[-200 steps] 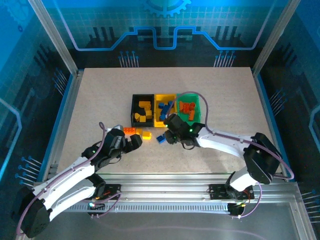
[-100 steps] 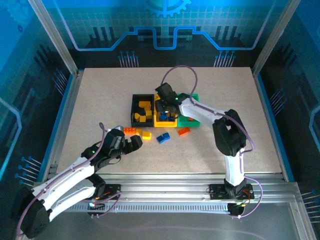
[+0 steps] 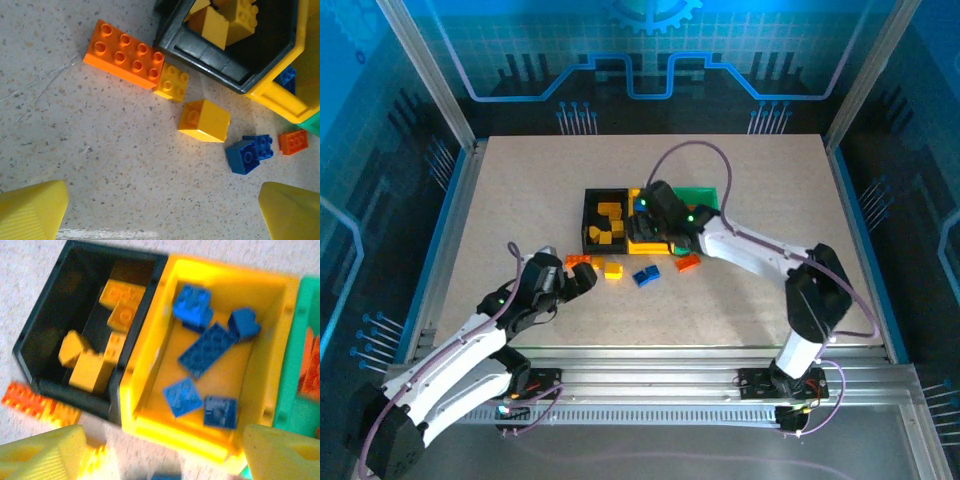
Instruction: Sort the legos into containers by color
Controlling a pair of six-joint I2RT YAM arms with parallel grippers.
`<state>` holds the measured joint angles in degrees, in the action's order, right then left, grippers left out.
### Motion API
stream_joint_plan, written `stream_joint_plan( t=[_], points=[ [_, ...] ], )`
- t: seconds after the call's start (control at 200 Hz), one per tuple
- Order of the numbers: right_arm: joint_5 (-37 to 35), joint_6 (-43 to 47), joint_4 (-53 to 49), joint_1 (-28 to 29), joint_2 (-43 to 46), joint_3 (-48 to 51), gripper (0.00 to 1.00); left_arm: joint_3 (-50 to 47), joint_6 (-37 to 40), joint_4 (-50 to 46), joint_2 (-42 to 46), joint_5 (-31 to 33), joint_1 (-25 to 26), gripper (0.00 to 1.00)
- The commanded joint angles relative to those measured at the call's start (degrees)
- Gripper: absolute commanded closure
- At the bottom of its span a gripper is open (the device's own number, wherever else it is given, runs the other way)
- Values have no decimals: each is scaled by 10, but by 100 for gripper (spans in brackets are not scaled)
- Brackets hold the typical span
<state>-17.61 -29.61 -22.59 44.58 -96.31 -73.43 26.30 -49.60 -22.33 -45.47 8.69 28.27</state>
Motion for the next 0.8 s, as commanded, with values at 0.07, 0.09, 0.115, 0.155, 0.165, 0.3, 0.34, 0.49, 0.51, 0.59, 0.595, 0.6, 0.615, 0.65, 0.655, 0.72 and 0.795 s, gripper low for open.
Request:
stream_joint_plan(
  t=[0.07, 0.09, 0.115, 0.155, 0.165, 0.3, 0.34, 0.49, 0.51, 0.59, 0.595, 0.6, 0.615, 0.65, 0.655, 0.72, 0.795],
  points=[
    [8, -32, 37, 48, 34, 129, 14, 6, 0, -2, 9, -2, -8, 1],
    [7, -32, 38, 53, 35, 135, 10, 4, 0, -2, 10, -2, -9, 1],
    [4, -31, 42, 60, 33, 142, 9, 1, -1, -3, 11, -4, -9, 1],
    [-2, -28, 49, 72, 33, 152, 10, -2, -2, -4, 12, -5, -10, 1],
    [-2, -27, 53, 75, 32, 154, 11, -3, -2, -4, 13, -6, -11, 1],
    [20, -2, 108, 95, 20, 169, 17, -13, -3, -8, 19, -8, -12, 1],
    [30, 4, 120, 95, 12, 167, 17, -16, -3, -8, 22, -9, -13, 1],
    [42, 36, 137, 81, -37, 134, 14, -22, -2, -7, 29, -13, -15, 1],
    [45, 39, 139, 78, -44, 129, 14, -23, -2, -8, 29, -13, -15, 1],
    [67, 52, 142, 66, -74, 106, 14, -24, -1, -10, 29, -15, -16, 1],
    [68, 53, 141, 66, -76, 104, 14, -24, -1, -10, 29, -16, -16, 1],
    [68, 55, 139, 65, -80, 101, 14, -25, -1, -10, 29, -16, -16, 1],
    [69, 57, 135, 63, -86, 95, 14, -24, -1, -11, 28, -17, -16, 1],
    [66, 60, 128, 61, -99, 82, 14, -25, 0, -13, 29, -17, -17, 1],
    [65, 60, 126, 61, -100, 80, 14, -25, -1, -14, 29, -17, -17, 1],
    [62, 67, 117, 60, -117, 67, 14, -26, 0, -14, 32, -19, -17, 1],
    [62, 66, 105, 57, -123, 65, 14, -27, 1, -16, 35, -20, -19, 1]
  ],
)
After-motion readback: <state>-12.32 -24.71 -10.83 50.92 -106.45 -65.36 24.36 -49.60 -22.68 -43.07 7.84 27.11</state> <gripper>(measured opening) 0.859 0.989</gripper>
